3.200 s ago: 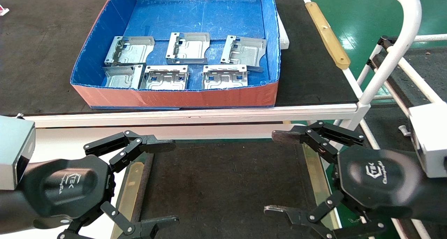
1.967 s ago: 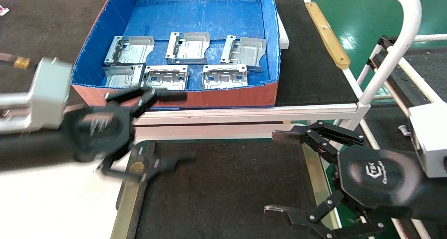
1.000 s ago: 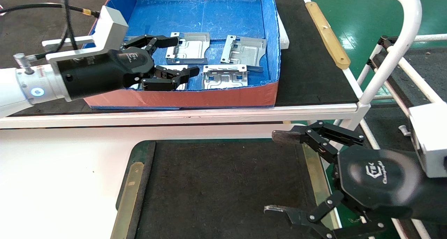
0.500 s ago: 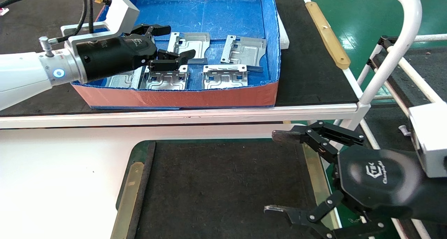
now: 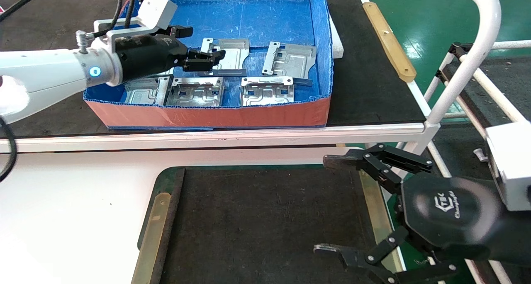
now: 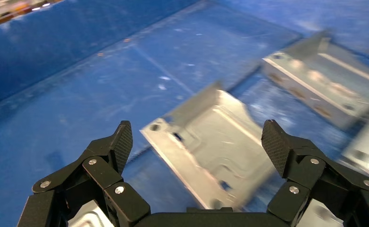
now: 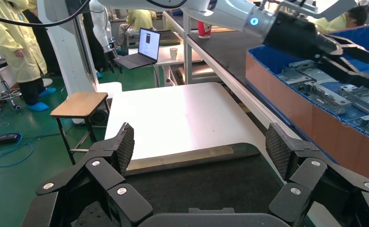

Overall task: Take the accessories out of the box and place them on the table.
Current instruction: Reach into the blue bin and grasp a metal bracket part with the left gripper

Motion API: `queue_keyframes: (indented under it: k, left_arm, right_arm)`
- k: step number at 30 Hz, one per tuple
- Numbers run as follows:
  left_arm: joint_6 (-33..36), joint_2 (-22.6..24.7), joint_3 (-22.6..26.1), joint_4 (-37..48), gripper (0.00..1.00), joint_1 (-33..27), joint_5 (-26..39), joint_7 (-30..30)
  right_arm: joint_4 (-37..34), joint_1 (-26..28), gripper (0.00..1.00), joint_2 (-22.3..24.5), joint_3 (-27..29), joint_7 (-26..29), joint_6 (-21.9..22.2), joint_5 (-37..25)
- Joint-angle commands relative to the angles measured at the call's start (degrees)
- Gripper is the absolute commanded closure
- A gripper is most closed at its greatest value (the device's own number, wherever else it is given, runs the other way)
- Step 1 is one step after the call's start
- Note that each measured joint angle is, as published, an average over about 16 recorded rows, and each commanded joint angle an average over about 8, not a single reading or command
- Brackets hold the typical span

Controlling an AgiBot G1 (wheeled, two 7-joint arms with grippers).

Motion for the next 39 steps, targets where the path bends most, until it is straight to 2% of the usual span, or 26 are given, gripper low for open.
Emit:
queue_keyframes:
  k: [1, 7, 12, 35, 36, 37, 39]
  left_arm:
    - [-2.7, 1.0, 0.2, 0.8, 0.00, -0.4, 0.3, -0.2]
    - [-11.0, 3.5, 0.2, 1.7, 0.00, -1.3, 0.3, -1.1]
    - [-14.1, 4.5, 0.2, 2.1, 0.00, -1.3, 0.4, -2.4]
    - [-14.8, 4.8, 1.1, 2.1, 0.00, 1.2, 1.8, -8.3]
    - [-15.0, 4.9, 1.1, 2.0, 0.00, 1.3, 1.8, -8.4]
    - [-15.2, 4.9, 1.1, 2.0, 0.06, 1.3, 1.8, -8.4]
    - [-15.4, 5.0, 1.1, 1.9, 0.31, 1.4, 1.8, -8.5]
  right_arm:
    - [0.0, 0.0, 0.00, 0.0, 0.0, 0.0, 0.0, 0.0]
    - [0.0, 0.0, 0.00, 0.0, 0.0, 0.0, 0.0, 0.0]
    - [0.0, 0.0, 0.00, 0.0, 0.0, 0.0, 0.0, 0.0]
    - [0.0, 0.0, 0.00, 0.0, 0.0, 0.0, 0.0, 0.0]
    - [0.0, 0.0, 0.06, 0.0, 0.0, 0.0, 0.0, 0.0]
    - [0.0, 0.0, 0.16, 0.0, 0.0, 0.0, 0.0, 0.0]
    - [0.0, 0.0, 0.41, 0.0, 0.0, 0.0, 0.0, 0.0]
